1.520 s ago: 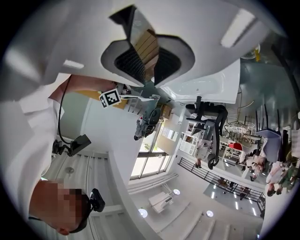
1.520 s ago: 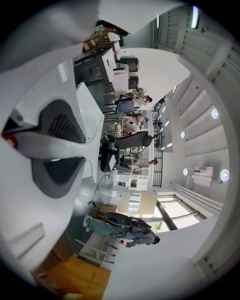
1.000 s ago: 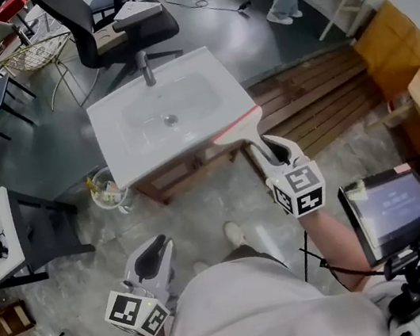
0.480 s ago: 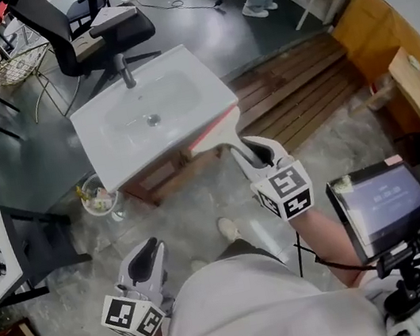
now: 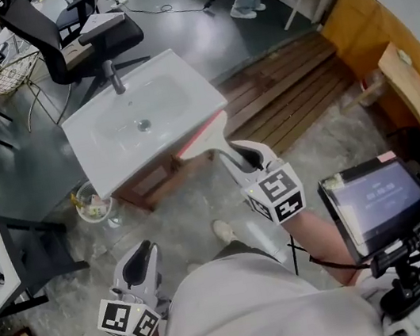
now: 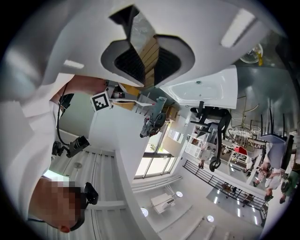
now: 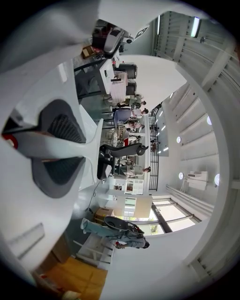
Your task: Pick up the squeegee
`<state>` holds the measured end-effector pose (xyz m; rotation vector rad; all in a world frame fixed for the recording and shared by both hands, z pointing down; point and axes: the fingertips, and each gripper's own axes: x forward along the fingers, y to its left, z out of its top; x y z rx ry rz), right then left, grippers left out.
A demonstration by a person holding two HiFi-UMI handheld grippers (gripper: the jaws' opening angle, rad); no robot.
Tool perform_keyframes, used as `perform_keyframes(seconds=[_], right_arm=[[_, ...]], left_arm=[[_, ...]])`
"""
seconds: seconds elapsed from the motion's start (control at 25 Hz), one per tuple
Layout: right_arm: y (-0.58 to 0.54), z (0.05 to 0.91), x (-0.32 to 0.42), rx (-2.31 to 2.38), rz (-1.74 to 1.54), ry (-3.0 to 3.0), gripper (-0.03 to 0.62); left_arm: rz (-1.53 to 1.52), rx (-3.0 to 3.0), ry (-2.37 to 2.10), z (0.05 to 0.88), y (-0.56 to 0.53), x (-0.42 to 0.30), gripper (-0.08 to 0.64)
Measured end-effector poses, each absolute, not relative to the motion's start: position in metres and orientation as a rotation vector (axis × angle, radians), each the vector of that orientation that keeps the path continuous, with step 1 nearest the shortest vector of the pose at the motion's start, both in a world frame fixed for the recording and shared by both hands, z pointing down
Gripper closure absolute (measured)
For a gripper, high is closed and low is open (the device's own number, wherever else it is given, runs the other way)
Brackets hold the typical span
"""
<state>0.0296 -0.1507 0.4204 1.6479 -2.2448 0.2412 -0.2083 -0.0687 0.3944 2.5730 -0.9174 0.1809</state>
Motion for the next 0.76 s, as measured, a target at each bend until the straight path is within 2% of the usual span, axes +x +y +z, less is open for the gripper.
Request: perform_keyframes(seconds=[0.76], right_arm=[[-0.1519, 0.4199, 0.0231, 1.641, 0.236, -2.262, 0.492]], left_arm=[[0.202, 2.567, -0.925, 0.3954, -0.0676, -0.2124, 0.494]])
